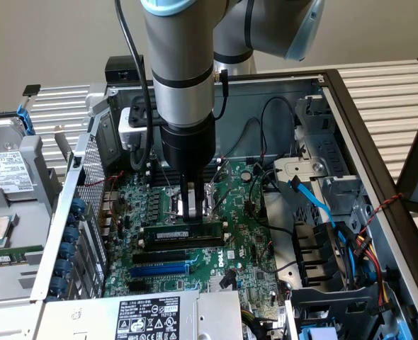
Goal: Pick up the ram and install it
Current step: 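Insert the ram into the slot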
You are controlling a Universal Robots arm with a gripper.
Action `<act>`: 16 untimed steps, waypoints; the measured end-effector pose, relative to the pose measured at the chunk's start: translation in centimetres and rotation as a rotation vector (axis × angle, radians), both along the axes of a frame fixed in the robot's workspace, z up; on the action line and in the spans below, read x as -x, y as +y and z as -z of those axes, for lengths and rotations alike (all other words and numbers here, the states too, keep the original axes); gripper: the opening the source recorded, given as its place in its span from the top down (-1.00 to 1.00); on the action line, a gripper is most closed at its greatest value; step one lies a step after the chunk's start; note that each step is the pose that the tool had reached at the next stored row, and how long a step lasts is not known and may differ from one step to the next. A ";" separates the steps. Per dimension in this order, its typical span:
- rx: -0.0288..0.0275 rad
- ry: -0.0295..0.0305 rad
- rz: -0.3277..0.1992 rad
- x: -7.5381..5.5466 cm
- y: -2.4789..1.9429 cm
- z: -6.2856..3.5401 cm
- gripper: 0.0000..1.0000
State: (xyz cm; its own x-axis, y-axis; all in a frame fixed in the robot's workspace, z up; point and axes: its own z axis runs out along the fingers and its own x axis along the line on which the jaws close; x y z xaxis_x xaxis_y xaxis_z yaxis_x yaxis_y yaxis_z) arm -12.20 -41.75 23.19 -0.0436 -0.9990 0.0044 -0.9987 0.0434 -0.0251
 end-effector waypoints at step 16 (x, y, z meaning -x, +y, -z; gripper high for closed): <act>-0.0044 0.0001 0.018 0.1 0.00 -0.01 0.76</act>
